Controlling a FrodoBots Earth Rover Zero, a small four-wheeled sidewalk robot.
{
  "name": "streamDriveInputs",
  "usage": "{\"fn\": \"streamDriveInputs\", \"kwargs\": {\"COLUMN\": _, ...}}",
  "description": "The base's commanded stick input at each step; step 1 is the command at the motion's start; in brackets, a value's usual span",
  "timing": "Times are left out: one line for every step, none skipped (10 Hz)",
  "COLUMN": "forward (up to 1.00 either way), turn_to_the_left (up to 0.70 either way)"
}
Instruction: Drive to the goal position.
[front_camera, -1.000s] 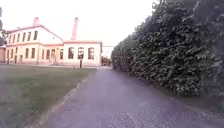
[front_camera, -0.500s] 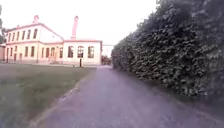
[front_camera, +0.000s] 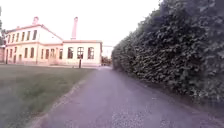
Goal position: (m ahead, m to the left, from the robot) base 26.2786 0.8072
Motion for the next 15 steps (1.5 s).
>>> {"fn": "streamDriveInputs", "kwargs": {"forward": 0.50, "turn_to_the_left": -0.01}}
{"fn": "streamDriveInputs", "kwargs": {"forward": 0.50, "turn_to_the_left": -0.01}}
{"fn": "streamDriveInputs", "kwargs": {"forward": 0.50, "turn_to_the_left": -0.01}}
{"fn": "streamDriveInputs", "kwargs": {"forward": 0.50, "turn_to_the_left": -0.01}}
{"fn": "streamDriveInputs", "kwargs": {"forward": 0.50, "turn_to_the_left": -0.01}}
{"fn": "streamDriveInputs", "kwargs": {"forward": 0.50, "turn_to_the_left": -0.01}}
{"fn": "streamDriveInputs", "kwargs": {"forward": 0.50, "turn_to_the_left": -0.01}}
{"fn": "streamDriveInputs", "kwargs": {"forward": 0.50, "turn_to_the_left": -0.01}}
{"fn": "streamDriveInputs", "kwargs": {"forward": 0.50, "turn_to_the_left": -0.01}}
{"fn": "streamDriveInputs", "kwargs": {"forward": 0.50, "turn_to_the_left": -0.01}}
{"fn": "streamDriveInputs", "kwargs": {"forward": 0.50, "turn_to_the_left": -0.01}}
{"fn": "streamDriveInputs", "kwargs": {"forward": 0.50, "turn_to_the_left": -0.01}}
{"fn": "streamDriveInputs", "kwargs": {"forward": 0.50, "turn_to_the_left": -0.01}}
{"fn": "streamDriveInputs", "kwargs": {"forward": 0.50, "turn_to_the_left": -0.01}}
{"fn": "streamDriveInputs", "kwargs": {"forward": 0.50, "turn_to_the_left": -0.01}}
